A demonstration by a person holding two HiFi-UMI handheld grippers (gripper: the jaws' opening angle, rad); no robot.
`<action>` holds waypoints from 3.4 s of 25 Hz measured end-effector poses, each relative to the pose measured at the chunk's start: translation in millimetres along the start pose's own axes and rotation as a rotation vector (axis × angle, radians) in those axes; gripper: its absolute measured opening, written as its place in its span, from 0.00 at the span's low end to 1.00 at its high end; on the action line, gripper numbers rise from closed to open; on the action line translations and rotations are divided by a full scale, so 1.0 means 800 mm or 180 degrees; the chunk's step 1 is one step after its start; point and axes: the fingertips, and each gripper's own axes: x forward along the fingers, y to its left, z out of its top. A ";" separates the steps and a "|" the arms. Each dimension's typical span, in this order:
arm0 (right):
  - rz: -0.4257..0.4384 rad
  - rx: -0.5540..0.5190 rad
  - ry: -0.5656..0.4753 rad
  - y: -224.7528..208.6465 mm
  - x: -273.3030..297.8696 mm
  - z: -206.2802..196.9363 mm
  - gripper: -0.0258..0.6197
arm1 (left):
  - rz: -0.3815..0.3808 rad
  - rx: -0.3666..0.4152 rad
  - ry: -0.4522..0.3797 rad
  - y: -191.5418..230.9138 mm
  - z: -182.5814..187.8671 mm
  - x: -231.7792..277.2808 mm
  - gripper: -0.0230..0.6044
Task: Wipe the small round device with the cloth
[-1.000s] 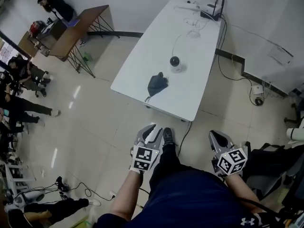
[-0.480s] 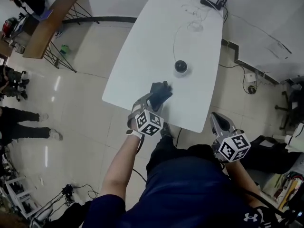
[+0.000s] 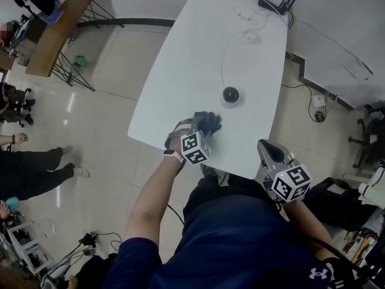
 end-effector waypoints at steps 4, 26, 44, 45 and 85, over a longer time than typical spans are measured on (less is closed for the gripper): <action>0.0187 0.0001 0.0067 -0.020 0.026 0.008 0.05 | -0.0121 -0.0965 -0.0481 0.019 0.041 -0.027 0.26; 0.2875 0.1380 0.0057 0.055 0.064 0.072 0.25 | -0.3032 -0.3405 -0.3110 0.032 0.237 -0.215 0.31; 0.0618 -0.1834 0.0232 0.000 0.212 0.025 0.24 | -0.0180 -0.4079 -0.2352 0.073 0.099 -0.151 0.24; 0.0551 -0.1663 0.0178 -0.009 0.212 0.028 0.24 | -0.0191 -0.4068 -0.2347 0.074 0.102 -0.150 0.24; 0.0828 -0.0297 -0.0070 -0.098 0.195 0.082 0.23 | 0.0123 -0.2513 -0.0750 0.134 0.171 -0.023 0.21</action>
